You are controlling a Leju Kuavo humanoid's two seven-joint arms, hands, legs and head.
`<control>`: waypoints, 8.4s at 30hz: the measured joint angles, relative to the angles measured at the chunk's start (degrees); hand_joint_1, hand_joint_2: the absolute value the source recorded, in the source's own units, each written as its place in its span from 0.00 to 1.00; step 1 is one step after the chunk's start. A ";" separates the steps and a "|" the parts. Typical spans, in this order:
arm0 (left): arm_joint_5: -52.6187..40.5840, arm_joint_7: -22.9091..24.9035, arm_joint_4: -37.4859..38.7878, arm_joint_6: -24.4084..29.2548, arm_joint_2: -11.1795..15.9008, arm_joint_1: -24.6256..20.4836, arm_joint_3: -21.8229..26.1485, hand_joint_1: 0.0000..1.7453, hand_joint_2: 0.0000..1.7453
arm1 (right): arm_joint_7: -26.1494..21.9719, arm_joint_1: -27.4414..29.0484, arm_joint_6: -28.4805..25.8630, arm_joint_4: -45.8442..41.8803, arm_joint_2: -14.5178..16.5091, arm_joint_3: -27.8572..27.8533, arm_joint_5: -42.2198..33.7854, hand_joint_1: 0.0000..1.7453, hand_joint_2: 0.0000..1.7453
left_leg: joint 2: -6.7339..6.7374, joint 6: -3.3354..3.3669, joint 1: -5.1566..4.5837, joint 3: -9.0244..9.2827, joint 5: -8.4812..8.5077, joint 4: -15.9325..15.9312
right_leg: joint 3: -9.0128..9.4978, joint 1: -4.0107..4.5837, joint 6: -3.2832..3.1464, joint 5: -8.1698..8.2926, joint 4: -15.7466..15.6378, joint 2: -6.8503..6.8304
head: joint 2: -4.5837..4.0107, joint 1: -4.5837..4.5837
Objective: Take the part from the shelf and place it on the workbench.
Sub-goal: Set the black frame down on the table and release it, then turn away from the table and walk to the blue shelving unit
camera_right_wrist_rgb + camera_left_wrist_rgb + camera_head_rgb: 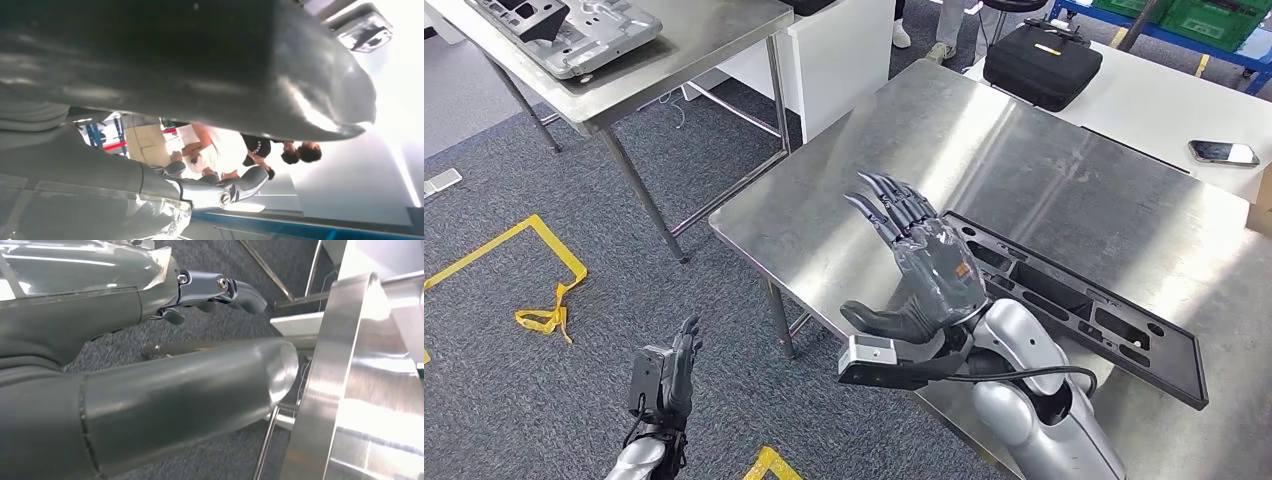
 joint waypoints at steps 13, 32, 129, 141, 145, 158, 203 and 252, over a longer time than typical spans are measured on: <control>0.30 0.93 -1.20 1.50 0.15 0.59 0.09 0.00 0.00 | 0.04 -1.02 -0.29 0.67 1.44 1.79 -0.87 0.00 0.00 | -0.04 0.00 -0.01 0.00 0.00 0.00 | 0.03 -0.01 0.00 0.00 -0.01 -0.01 | 0.00 0.01; 3.11 6.04 -3.11 2.57 1.26 1.75 2.51 0.00 0.00 | -1.23 -1.71 -3.27 3.60 2.49 -1.03 -3.30 0.00 0.00 | 0.30 1.27 0.59 -0.10 0.78 -0.23 | -2.29 -0.24 -0.01 -2.99 4.90 -0.03 | 0.00 0.25; 6.43 10.14 -8.79 4.47 2.61 5.91 5.13 0.00 0.00 | 3.20 4.87 -10.81 10.24 -1.58 -21.24 -12.71 0.00 0.00 | -1.12 -0.74 1.99 0.54 -0.90 0.39 | -9.48 0.30 -1.17 -3.84 15.89 -0.03 | 0.00 0.30; 6.30 10.31 -9.84 5.56 2.74 6.39 5.10 0.00 0.00 | 3.01 3.32 -10.65 11.34 -1.47 -20.98 -12.69 0.00 0.00 | 0.62 -3.20 1.81 -5.82 -5.59 10.67 | 0.24 -0.03 -2.55 1.49 -1.63 -0.68 | 0.00 0.30; 5.85 10.34 -9.85 5.57 2.82 6.49 5.04 0.00 0.00 | 3.15 3.28 -10.53 11.66 -1.23 -20.91 -12.43 0.00 0.00 | 2.11 -4.32 2.85 -7.27 -3.45 12.13 | 0.23 -0.07 -2.60 1.28 -1.48 -3.43 | 0.00 0.27; 6.18 10.15 -9.91 6.27 3.01 6.14 5.13 0.00 0.00 | 3.24 3.04 -10.50 12.51 -1.25 -20.73 -12.27 0.00 0.00 | 0.07 -0.81 2.01 -2.38 1.99 0.08 | -7.83 0.00 -1.52 -6.76 16.53 -0.38 | 0.00 0.53; 7.13 9.10 -19.14 8.49 4.57 11.65 6.28 0.00 0.00 | -2.99 10.06 -14.58 12.05 -1.81 -24.33 -18.75 0.00 0.00 | 1.12 -3.85 1.88 -9.63 -4.91 14.06 | -0.59 -0.55 -1.90 0.06 0.38 -0.71 | 0.00 -0.15; 8.01 9.61 -30.15 10.45 3.36 21.24 10.82 0.00 0.00 | -8.93 17.95 -20.10 8.16 -5.15 -29.40 -24.71 0.00 0.00 | 1.17 -0.38 1.58 4.49 -2.20 -1.92 | -7.70 -0.83 1.23 -3.88 14.01 -0.33 | 0.00 -0.57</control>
